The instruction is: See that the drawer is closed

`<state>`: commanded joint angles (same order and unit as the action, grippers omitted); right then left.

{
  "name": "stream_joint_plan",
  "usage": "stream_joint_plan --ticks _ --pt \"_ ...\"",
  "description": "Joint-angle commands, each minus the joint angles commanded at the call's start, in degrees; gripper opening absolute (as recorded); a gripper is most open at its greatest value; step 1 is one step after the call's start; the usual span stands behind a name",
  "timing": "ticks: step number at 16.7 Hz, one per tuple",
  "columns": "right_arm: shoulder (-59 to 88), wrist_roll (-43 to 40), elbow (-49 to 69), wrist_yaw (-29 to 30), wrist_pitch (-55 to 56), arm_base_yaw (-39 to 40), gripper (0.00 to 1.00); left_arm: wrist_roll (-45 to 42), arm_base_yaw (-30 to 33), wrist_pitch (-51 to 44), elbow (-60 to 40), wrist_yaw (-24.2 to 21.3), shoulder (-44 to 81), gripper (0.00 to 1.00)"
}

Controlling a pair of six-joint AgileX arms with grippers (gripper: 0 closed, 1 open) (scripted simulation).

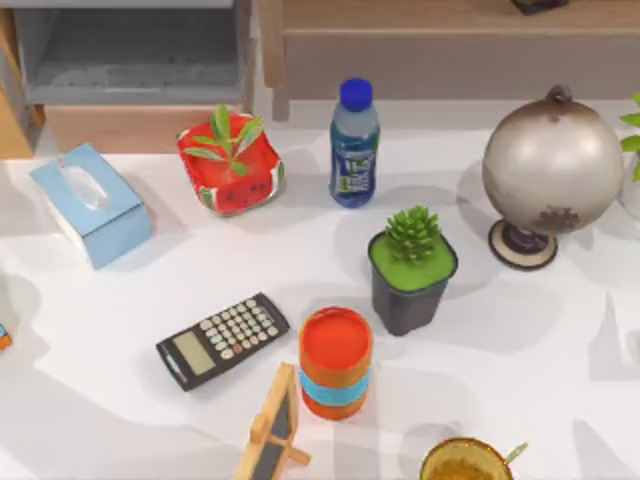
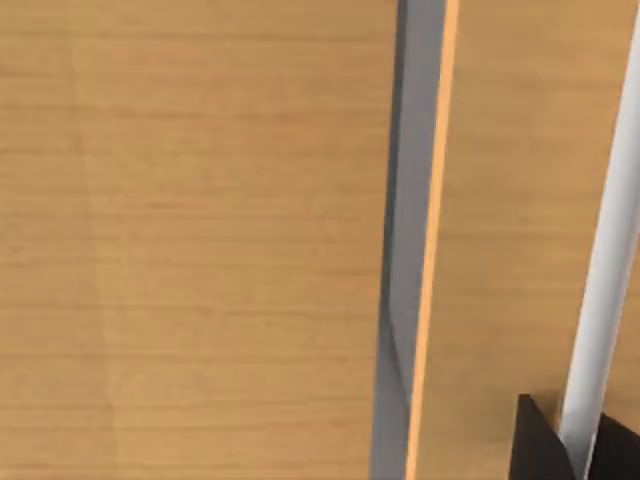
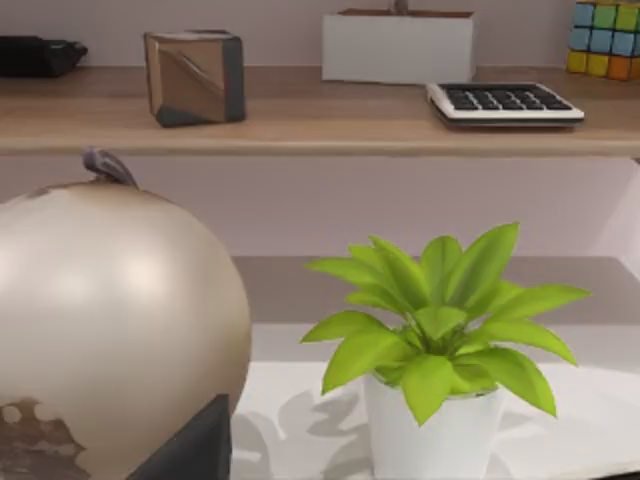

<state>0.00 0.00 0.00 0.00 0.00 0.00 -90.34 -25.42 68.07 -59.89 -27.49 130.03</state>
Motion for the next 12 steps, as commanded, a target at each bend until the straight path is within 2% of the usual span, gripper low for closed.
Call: stream_joint_plan --ticks 5,10,12 --pt "0.0 0.0 0.0 0.0 0.0 0.0 1.0 0.2 2.6 -5.6 -10.7 2.5 4.7 0.0" --pt "0.0 0.0 0.0 0.0 0.0 0.0 1.0 0.3 2.9 -6.5 -11.9 2.9 5.2 0.0" --pt "0.0 0.0 0.0 0.0 0.0 0.0 1.0 0.3 2.9 -6.5 -11.9 2.9 5.2 0.15"
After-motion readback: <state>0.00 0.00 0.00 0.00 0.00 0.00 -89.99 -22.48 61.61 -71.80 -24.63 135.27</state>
